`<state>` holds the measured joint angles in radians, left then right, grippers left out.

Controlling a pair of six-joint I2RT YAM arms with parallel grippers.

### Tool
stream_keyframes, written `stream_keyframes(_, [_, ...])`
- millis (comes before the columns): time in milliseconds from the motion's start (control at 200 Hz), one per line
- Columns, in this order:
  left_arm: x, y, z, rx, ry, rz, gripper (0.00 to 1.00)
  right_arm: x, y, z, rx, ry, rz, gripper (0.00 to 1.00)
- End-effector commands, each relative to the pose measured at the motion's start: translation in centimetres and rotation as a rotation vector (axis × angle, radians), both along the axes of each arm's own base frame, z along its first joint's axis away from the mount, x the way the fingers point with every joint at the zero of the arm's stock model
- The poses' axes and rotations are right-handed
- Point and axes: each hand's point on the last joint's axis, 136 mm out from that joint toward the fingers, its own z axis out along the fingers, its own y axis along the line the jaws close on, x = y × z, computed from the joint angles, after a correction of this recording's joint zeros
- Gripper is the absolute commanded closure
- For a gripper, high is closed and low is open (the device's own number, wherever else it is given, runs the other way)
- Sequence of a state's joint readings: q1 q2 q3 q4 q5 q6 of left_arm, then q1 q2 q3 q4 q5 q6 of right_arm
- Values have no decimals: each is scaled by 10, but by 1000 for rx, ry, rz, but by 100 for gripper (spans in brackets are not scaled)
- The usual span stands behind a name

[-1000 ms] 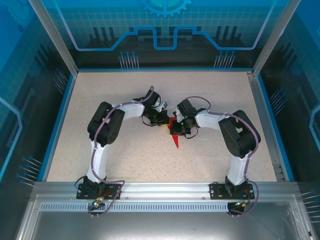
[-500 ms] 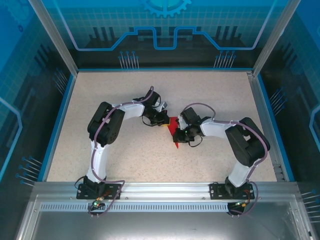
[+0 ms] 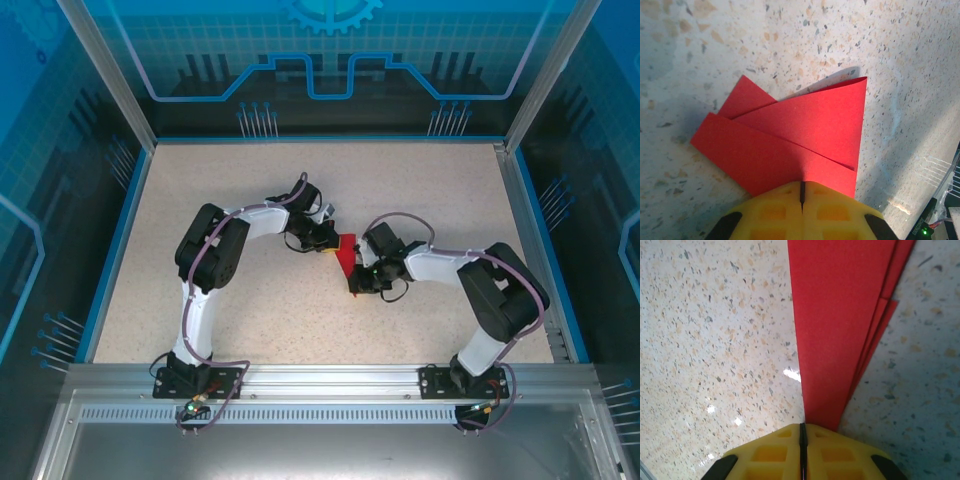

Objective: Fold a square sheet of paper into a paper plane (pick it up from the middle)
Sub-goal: Fold the wing for the fifth time at the center of the table.

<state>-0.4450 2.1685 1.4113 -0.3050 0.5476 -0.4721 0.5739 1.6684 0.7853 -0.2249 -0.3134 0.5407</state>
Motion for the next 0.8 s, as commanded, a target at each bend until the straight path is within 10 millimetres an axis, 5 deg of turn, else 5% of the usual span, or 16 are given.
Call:
stream_keyframes(0, [-6, 38, -56, 212, 73, 78, 96, -73, -31, -23, -141, 242, 61, 90])
stream_keyframes(370, [1, 26, -35, 168, 43, 64, 94, -31, -30, 26, -46, 64, -17, 83])
stream_keyframes(545, [9, 3, 11, 100, -27, 30, 85, 11, -57, 68, -24, -131, -177, 59])
stream_keyframes(680, [13, -9, 56, 66, -94, 29, 70, 35, -89, 81, -64, -231, -295, 36])
stream_keyframes(795, [14, -4, 80, 104, -132, 73, 62, 51, -108, 84, -67, -272, -370, 26])
